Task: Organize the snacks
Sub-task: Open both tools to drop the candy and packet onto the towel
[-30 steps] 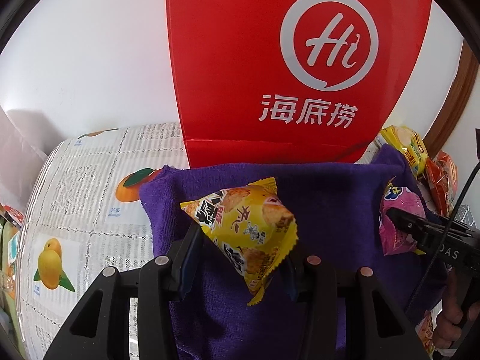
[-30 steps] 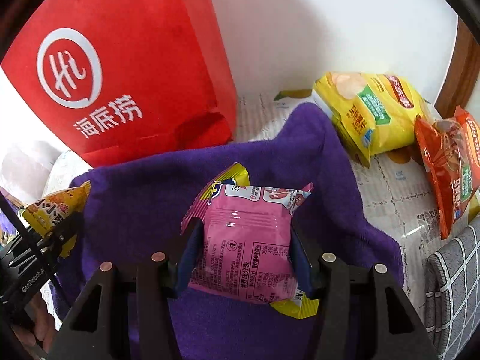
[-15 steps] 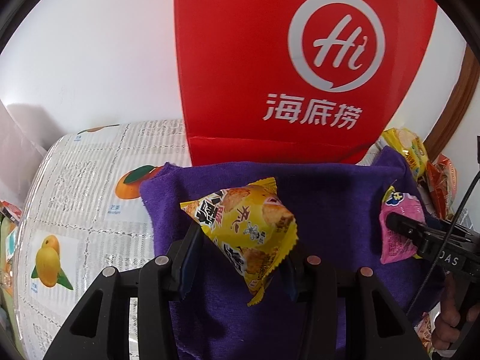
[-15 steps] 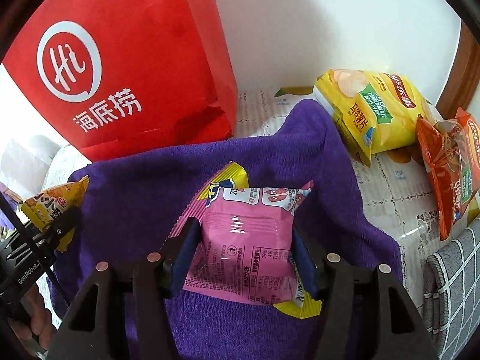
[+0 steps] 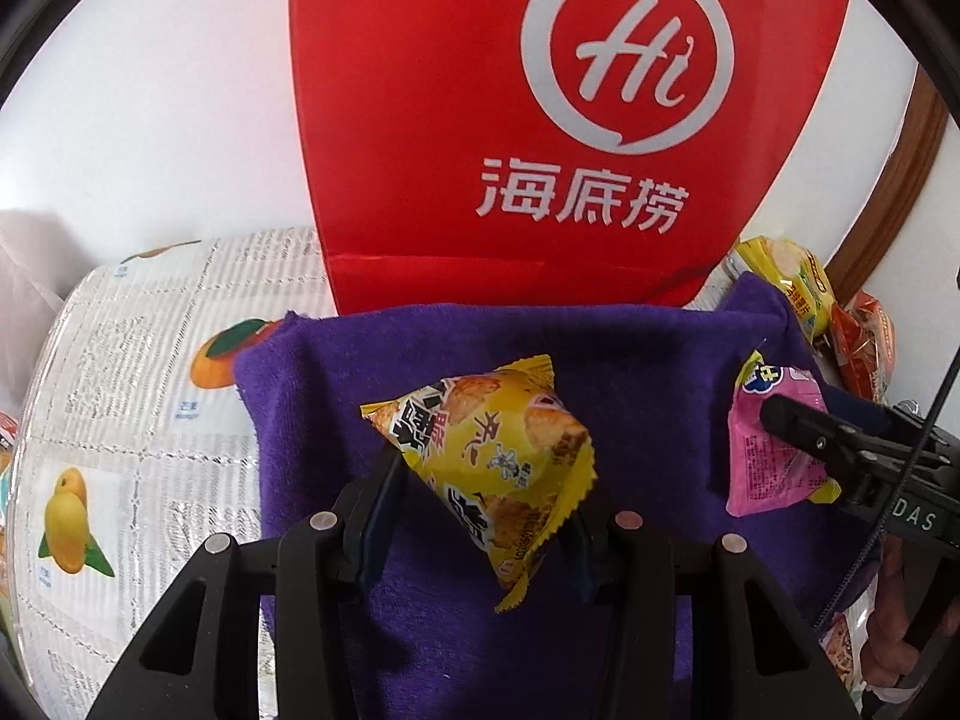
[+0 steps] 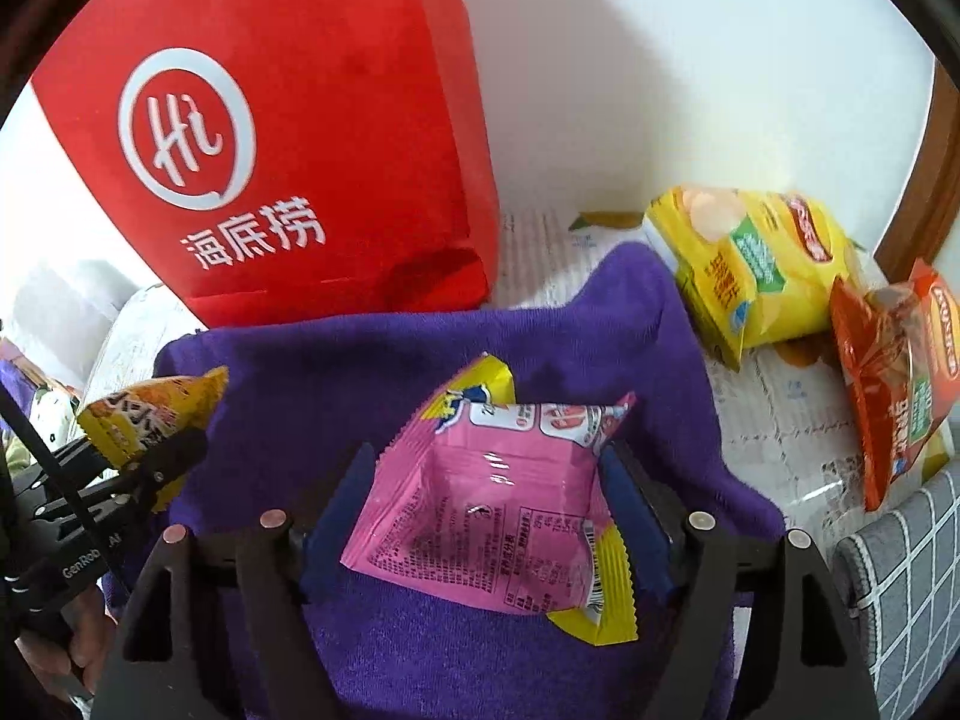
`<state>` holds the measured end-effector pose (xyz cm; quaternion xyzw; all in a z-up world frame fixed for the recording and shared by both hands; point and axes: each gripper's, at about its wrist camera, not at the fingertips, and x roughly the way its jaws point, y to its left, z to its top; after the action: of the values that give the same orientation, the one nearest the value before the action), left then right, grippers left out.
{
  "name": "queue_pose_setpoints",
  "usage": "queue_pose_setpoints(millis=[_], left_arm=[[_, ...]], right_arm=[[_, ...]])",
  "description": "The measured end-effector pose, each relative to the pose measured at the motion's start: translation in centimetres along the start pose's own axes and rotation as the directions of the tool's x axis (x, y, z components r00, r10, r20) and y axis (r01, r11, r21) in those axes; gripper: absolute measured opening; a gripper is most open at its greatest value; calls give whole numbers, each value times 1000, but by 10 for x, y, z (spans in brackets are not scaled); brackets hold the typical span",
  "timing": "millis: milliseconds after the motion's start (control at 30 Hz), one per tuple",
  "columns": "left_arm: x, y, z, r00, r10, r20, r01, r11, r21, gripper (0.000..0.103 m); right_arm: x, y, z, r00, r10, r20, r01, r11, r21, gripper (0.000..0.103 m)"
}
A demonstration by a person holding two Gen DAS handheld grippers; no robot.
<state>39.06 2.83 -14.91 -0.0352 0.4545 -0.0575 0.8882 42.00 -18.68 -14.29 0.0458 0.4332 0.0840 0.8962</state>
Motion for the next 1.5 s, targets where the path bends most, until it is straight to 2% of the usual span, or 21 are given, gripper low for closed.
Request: queue_pose_setpoints(millis=[67, 367, 467, 600, 867, 1233, 1500], left_arm=[[0, -2, -1, 1000, 4, -3, -4, 1000, 6, 45], [7, -7, -1, 999, 12, -36, -11, 1000, 19, 45], [8, -10, 0, 999, 20, -39, -19, 1000, 19, 52], [2, -13, 2, 999, 36, -17, -36, 999, 23, 69], [-9, -22, 6, 999, 31, -7, -31, 999, 33, 71], [-68, -18, 6, 998, 27, 54, -28, 999, 27, 71], [-135, -14, -22, 995, 33, 91, -36, 999, 30, 71]], right_arm=[[-4, 0, 1, 1000, 5, 22, -5, 1000, 9, 84], [-16, -5, 5, 998, 21, 65, -24, 999, 34, 88], [-22, -7, 7, 996, 34, 81, -38, 998, 51, 88], [-26, -7, 8, 996, 39, 86, -43, 998, 55, 88], [-45, -1, 8, 992, 29, 119, -35, 998, 50, 88], [-97, 9, -10, 987, -42, 153, 37, 999, 31, 88], [-149, 16, -39, 989, -33, 146, 27, 999, 39, 88]])
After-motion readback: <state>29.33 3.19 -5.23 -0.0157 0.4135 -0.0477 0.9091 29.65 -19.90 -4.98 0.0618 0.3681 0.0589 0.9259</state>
